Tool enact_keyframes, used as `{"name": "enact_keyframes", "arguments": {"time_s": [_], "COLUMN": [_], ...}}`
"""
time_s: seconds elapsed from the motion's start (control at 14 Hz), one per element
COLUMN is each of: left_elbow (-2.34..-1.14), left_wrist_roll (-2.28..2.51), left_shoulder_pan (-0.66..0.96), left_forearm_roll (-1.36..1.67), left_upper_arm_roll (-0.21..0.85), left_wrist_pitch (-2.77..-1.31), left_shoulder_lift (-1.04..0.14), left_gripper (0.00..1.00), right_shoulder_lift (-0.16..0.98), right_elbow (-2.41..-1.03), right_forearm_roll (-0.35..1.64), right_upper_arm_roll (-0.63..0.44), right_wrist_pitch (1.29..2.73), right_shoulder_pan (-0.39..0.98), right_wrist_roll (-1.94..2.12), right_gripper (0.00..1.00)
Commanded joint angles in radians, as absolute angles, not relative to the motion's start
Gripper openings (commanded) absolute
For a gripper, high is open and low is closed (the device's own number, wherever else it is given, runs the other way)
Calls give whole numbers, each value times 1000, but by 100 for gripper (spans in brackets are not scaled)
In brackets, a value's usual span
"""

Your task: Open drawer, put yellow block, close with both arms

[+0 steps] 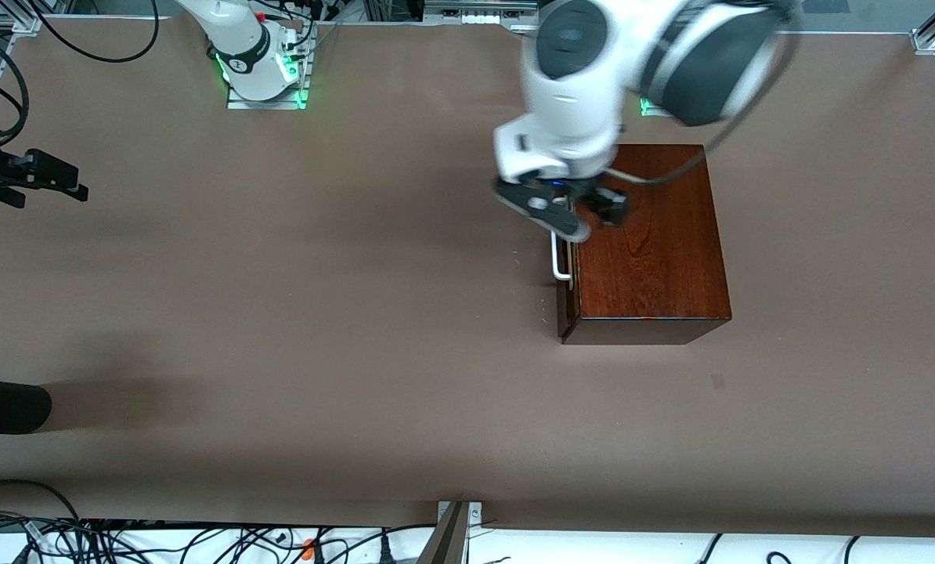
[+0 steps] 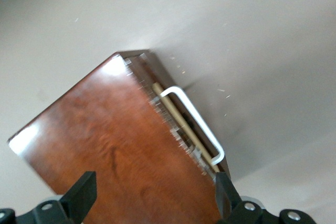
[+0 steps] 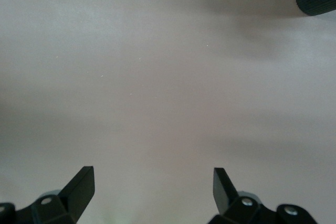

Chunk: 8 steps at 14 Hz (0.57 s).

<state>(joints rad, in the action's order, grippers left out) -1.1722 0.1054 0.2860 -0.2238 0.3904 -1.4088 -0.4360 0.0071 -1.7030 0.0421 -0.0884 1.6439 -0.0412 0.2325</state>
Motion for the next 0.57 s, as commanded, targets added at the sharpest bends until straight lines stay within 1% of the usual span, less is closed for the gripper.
{"name": "enact_keyframes", "arguments": {"time_s": [0.0,0.07,0.14,0.28,0.43,0.5], "left_elbow": [-1181,-1199,-1206,-1220,-1242,-1267], "left_wrist_roll": [114,115,121,196,226,222], "left_shoulder_pan": [169,149,138,138,138,134], "left_forearm_roll": [-143,-143,-143,-85,-22,-21], "left_upper_arm_roll": [391,387,359,272,143,129], "left_wrist_pitch": [-1371,-1364,-1355,-1361,-1359,-1361], "left_shoulder_lift": [-379,-361,-338,-324,-298,-279], "left_gripper": [100,100,100,100,100,100], "right_shoulder_lift": [-15,-15,-15,-15,-15,-15], "right_elbow": [-1726,-1726,-1726,-1726,-1726,-1726], "right_forearm_roll": [41,41,41,41,41,41], "right_upper_arm_roll": [-83,-83,-83,-83,-83,-83], "right_wrist_pitch": [1649,1649,1649,1649,1649,1649], "right_shoulder_pan": [-51,-51,-51,-51,-51,-51], "right_wrist_roll": [247,247,248,247,247,247], "right_gripper": [100,100,100,100,100,100]}}
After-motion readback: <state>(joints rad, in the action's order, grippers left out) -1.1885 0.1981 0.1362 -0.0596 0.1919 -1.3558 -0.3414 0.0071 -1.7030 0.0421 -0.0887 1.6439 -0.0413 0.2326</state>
